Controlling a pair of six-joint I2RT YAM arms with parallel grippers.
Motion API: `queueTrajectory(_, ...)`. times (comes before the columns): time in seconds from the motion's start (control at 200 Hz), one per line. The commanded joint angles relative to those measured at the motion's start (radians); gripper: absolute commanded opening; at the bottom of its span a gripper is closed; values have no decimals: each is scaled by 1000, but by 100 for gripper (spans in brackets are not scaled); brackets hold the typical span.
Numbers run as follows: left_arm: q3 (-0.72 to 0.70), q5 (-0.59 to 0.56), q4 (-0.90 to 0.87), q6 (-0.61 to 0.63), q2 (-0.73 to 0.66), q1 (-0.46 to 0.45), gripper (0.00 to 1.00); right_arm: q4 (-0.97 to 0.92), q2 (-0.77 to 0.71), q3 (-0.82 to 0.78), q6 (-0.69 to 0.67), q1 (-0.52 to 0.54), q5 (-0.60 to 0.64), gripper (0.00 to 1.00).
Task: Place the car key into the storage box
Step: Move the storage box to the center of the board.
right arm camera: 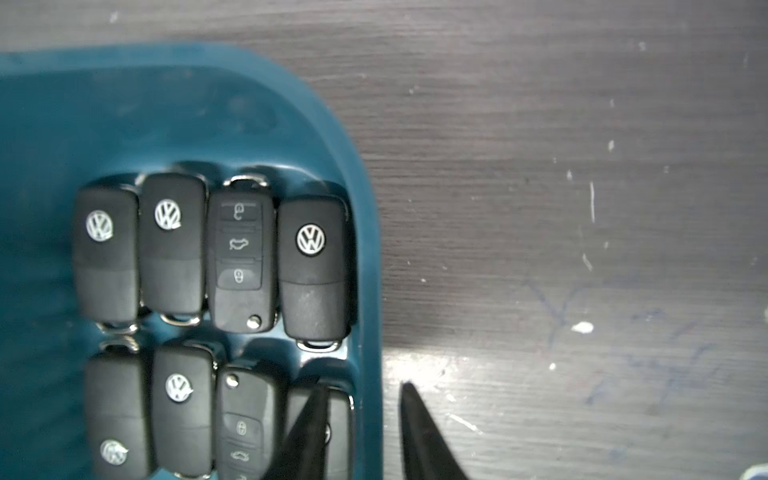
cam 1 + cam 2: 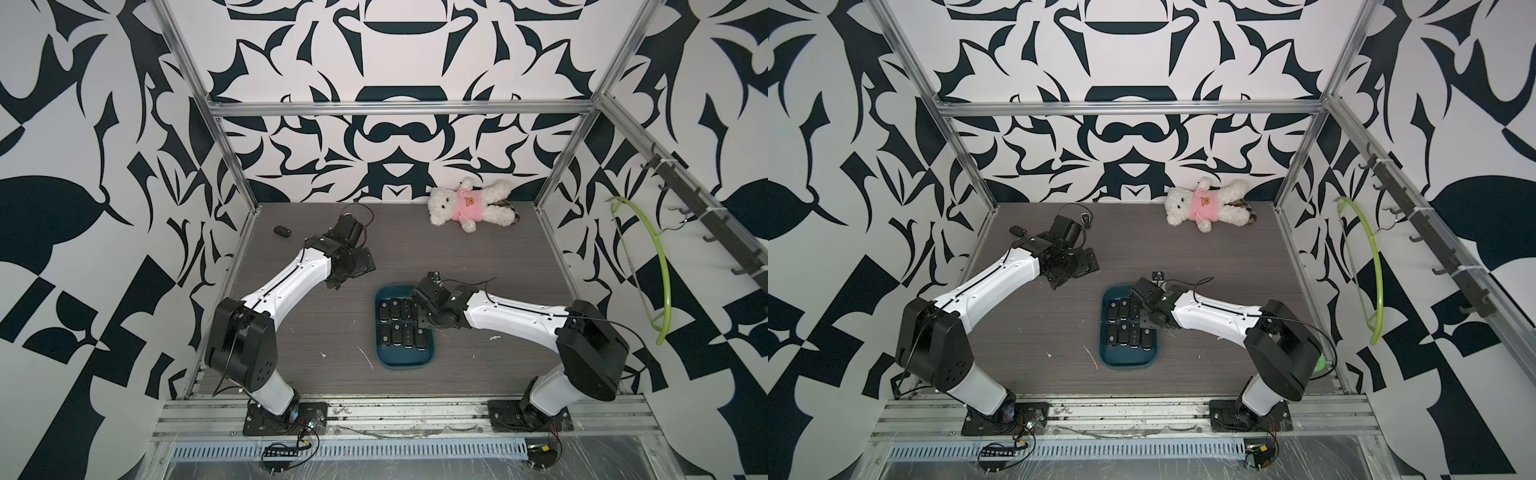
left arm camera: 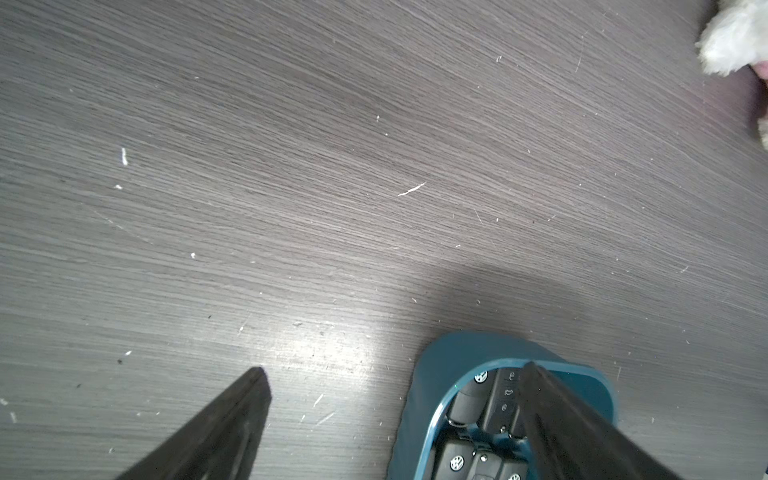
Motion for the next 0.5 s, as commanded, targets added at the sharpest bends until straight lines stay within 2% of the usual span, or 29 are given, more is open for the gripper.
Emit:
queueTrajectory(0.0, 39, -24, -36, 18, 4, 3, 99, -2, -64, 40, -3, 5, 50, 45)
queueTrajectory(0.095, 100, -60, -49, 56, 43, 5, 99, 9, -91, 57, -44, 5, 55, 49)
queueTrajectory(0.2, 163, -77, -50, 85, 99, 36, 99, 30, -126, 73, -92, 5, 60, 58)
queueTrajectory(0.32, 223, -44, -23, 103, 166, 98, 100, 74, -166, 85, -152, 3, 60, 72)
queueTrajectory(0.5, 367, -64, -17, 167, 291, 154, 95, 138, -199, 118, -247, -9, 39, 94)
